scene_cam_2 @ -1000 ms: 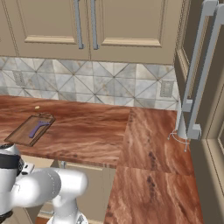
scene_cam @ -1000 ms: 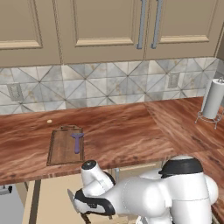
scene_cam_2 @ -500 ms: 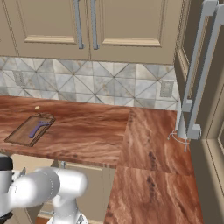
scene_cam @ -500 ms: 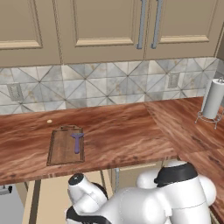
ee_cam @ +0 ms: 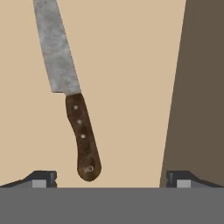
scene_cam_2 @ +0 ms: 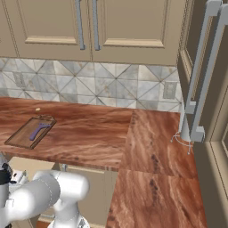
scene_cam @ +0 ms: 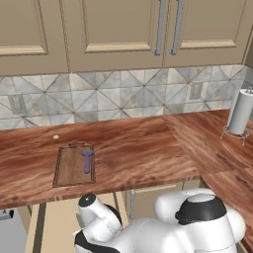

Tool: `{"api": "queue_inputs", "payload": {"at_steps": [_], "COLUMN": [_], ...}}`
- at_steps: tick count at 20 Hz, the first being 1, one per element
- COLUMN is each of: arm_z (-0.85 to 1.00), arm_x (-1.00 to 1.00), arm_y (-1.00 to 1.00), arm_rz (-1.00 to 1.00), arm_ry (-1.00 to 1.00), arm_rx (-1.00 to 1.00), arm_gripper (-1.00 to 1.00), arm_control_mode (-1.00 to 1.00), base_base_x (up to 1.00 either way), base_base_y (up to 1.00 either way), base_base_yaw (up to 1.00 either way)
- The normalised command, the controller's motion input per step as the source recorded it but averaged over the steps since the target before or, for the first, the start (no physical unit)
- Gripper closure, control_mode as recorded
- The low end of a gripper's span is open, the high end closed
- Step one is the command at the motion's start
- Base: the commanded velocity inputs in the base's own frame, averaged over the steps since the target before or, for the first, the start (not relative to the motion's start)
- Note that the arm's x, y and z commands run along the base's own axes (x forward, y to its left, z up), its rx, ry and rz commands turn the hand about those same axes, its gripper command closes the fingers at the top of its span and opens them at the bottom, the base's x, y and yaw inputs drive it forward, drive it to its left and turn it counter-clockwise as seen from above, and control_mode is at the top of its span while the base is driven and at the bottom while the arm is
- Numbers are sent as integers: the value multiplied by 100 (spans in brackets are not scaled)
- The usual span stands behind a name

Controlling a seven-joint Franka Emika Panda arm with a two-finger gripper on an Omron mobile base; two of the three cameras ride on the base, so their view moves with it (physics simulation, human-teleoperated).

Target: Open the drawer on the left and place the cutting tools on the cutting board.

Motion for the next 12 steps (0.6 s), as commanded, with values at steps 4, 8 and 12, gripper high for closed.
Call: {"api": "queue_inputs", "payload": {"at_steps": [4, 8, 12], "arm_z": [-2, -1, 0], "arm_x": [-57, -99, -100], "arm_y": [18, 36, 40], "arm_rz": [3, 3, 5], "arm_ry": [-3, -2, -3], "arm_rx": [0, -1, -1], "arm_gripper": [-100, -100, -100], "arm_control_mode": [-100, -100, -100], "base_base_x": [0, 0, 0], "base_base_y": [0, 0, 0], "base_base_yaw": [0, 0, 0]}}
